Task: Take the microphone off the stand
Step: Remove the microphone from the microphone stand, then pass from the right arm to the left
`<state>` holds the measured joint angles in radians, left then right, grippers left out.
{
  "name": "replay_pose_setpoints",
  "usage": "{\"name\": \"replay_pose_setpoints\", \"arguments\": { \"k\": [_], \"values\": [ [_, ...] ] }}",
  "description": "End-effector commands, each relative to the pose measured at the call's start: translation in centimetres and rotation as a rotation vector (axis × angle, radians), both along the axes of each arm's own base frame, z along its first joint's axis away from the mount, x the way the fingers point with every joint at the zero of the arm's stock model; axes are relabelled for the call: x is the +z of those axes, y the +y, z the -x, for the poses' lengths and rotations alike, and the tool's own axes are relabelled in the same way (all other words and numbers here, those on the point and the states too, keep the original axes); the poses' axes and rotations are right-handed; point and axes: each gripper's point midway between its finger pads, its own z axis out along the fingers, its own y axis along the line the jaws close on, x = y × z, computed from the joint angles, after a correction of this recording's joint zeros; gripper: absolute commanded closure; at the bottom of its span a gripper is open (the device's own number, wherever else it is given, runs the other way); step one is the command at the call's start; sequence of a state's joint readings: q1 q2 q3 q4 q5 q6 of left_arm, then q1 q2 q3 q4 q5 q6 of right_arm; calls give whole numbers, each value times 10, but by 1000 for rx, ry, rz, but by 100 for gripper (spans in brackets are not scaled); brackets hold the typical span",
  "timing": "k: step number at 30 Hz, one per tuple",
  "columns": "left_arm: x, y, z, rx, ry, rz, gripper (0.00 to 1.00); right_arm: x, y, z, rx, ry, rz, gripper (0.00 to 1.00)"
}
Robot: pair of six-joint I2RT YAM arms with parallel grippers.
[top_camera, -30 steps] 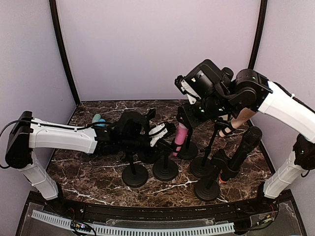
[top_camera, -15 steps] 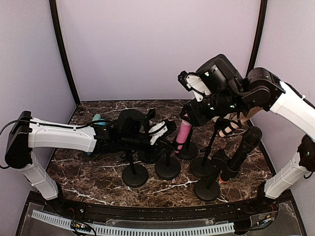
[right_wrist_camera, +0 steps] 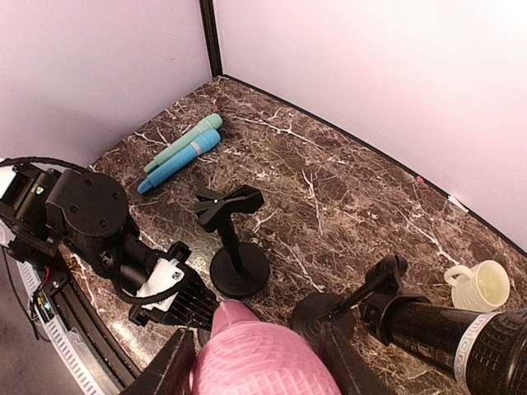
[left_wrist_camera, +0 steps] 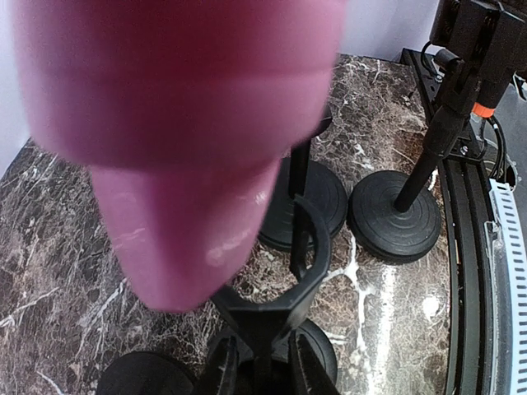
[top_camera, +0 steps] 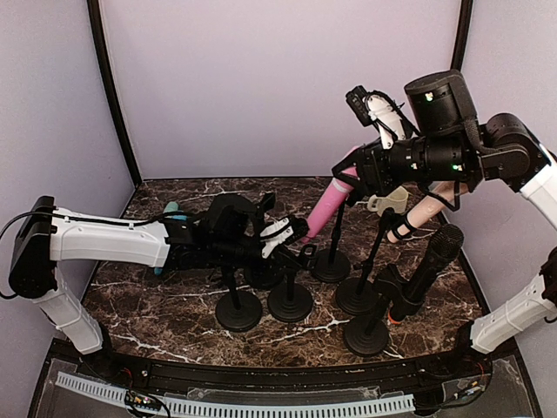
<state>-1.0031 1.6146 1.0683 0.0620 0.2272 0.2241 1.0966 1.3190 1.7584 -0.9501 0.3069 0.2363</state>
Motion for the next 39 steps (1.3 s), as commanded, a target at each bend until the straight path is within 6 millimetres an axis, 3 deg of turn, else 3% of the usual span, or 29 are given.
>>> {"name": "replay_pose_setpoints", "arguments": {
  "k": [1, 3, 7, 9, 13, 19, 26, 29, 33, 39],
  "values": [
    [-18, 17, 3, 14, 28, -97, 100, 34, 2, -4, -7, -60, -98, 100],
    [-10, 16, 0, 23, 15, -81, 96, 43, 0, -2, -6, -71, -121, 100],
    [21, 9, -4, 25, -21, -10, 59, 59, -4, 0, -3, -91, -157, 100],
    [39, 6, -5, 15, -39, 28, 46, 65, -6, 0, -4, -104, -171, 100],
    [80, 4, -1, -7, -72, 108, 33, 77, -7, 2, 3, -128, -203, 100],
    [147, 25, 2, 49, -139, 225, 28, 83, -8, 3, 14, -142, -220, 100],
    [187, 49, 8, 102, -163, 307, 26, 77, 3, 7, 83, -110, -243, 100],
    [210, 41, 18, 48, -120, 348, 25, 79, 14, 17, 164, -88, -281, 100],
    [224, 24, 41, -109, -44, 373, 25, 79, 29, 32, 276, -56, -317, 100],
    [226, 8, 57, -230, 37, 360, 27, 68, 41, 36, 320, -23, -320, 100]
  ]
}}
